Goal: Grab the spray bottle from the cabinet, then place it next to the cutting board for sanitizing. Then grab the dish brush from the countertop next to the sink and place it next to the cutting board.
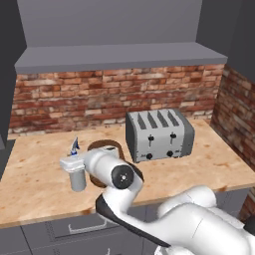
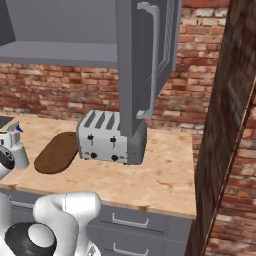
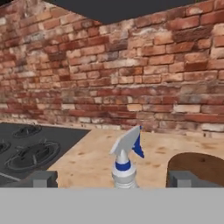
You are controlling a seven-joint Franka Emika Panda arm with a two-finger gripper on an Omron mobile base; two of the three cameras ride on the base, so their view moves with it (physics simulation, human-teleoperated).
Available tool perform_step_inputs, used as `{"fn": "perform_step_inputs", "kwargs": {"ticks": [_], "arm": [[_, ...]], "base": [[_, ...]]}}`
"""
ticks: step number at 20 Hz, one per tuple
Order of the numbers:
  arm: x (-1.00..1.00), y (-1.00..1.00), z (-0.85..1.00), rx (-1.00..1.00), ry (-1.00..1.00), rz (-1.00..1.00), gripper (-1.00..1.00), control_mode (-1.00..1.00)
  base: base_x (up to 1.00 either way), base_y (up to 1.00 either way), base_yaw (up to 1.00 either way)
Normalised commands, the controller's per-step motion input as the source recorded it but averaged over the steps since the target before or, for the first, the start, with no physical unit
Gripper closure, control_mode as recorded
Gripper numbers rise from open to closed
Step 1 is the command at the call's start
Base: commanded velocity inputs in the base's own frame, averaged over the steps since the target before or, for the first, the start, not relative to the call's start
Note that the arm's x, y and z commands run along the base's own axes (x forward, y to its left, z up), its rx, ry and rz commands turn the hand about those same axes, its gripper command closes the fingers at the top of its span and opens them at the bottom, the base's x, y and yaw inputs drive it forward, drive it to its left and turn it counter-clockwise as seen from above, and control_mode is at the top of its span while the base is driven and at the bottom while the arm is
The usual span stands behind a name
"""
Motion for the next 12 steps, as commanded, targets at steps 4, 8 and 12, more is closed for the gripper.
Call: {"fn": "perform_step_inputs", "kwargs": {"ticks": [4,8,12], "arm": [[-0.27,-0.07,1.00,-0.22,0.31,-0.13,-1.00,-1.00],[-0.02,-0.41,0.71,-0.20,0.52,-0.10,-1.00,-1.00],[0.01,-0.80,0.05,-0.09,0.27,0.00,-1.00,-1.00]], "base": [[0.00,0.00,0.00],[0.00,0.00,0.00],[0.00,0.00,0.00]]}}
